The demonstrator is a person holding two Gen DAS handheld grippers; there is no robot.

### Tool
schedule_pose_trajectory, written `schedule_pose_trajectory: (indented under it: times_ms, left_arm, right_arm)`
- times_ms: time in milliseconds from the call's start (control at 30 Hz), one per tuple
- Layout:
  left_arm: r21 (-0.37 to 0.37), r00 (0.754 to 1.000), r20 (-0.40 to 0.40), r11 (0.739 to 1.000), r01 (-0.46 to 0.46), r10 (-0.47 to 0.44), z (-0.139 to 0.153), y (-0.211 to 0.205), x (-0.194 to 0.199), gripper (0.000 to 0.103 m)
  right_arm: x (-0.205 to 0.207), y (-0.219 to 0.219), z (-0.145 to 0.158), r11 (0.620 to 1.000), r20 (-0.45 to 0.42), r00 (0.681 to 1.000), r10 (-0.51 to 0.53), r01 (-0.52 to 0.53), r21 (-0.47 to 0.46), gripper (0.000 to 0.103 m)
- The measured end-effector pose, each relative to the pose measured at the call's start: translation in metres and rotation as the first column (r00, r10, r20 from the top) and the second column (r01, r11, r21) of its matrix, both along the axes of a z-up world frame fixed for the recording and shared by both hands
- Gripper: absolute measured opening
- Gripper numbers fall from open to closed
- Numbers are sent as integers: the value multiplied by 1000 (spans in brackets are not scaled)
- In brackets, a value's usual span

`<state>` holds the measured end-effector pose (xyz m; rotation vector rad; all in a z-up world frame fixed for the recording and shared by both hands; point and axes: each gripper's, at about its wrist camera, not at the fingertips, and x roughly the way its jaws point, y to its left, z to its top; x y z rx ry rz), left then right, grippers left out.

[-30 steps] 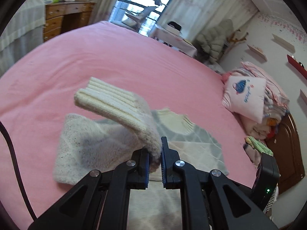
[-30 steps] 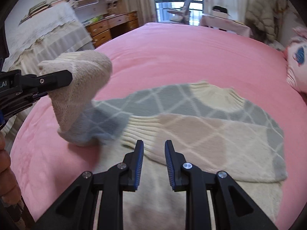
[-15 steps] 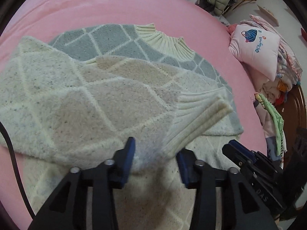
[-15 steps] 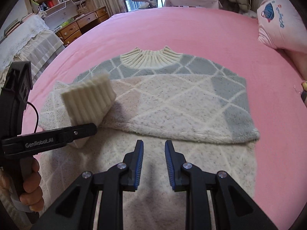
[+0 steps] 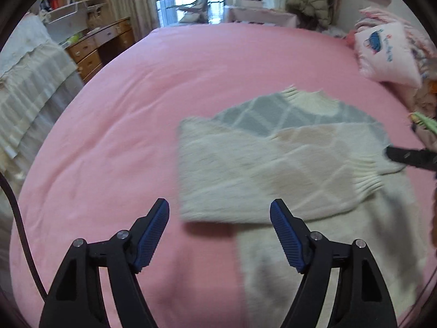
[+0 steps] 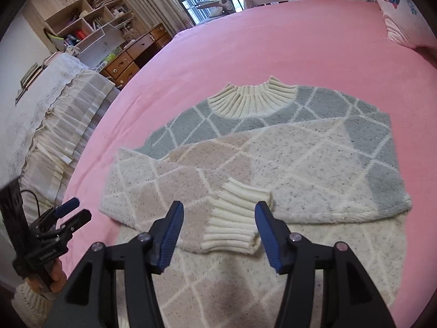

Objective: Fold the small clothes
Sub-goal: 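Grasp the folded cream cuff with the right tool and lift it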

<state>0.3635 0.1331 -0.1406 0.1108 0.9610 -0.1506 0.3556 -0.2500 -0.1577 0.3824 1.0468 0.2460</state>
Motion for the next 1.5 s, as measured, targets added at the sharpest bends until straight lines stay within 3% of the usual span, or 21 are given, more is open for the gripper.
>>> schedule_pose_trajectory:
  times_ms: [133,300,567,767,833,867,900,1133,1333,1500]
  left_arm:
    - [-16,994,-77,997,-75,73,-27,38,8,75]
    - [-71,988,-120,992,-107,97,-48,47,14,75]
    - [-75,986,-130,990,-116,106,-63,37,25,75]
    - [-105,980,-152,984,-144,128,-70,37,30,75]
    - [-124,977,-159,979,-160,139,-71,38,32,75]
    - [-136,976,-162,976,-167,145,-71,39,32,75]
    - [-138,975,-163,975,-171,148,-71,39,32,75]
    - [-132,977,-156,978,-164,143,-68,30,34,75]
    - [-144,981,-147,979,-147,126,-65,11,39,75]
    - [-126,983,-146,984,-127,108,-66,-9,41,75]
  right_arm:
    - [8,-8,-15,998,-75,996,-53,50,-41,54]
    - [12,-9,-40,998,-157,986,-55,57,6,54]
    - [25,3,-59,997,-184,981,-70,65,-33,47]
    - [30,-10,-67,992,-201,975,-97,110,58,46]
    - [31,-6,-66,996,-187,979,-78,86,37,34]
    - [32,-4,-65,997,-181,982,-56,65,40,17]
    - [32,-1,-63,997,-176,984,-21,35,76,9]
    - [18,11,-2,999,46,999,3,0,-52,8]
    - [11,-24,63,975,250,962,-109,152,-160,8]
    - [22,-60,65,953,238,957,-163,215,-213,8]
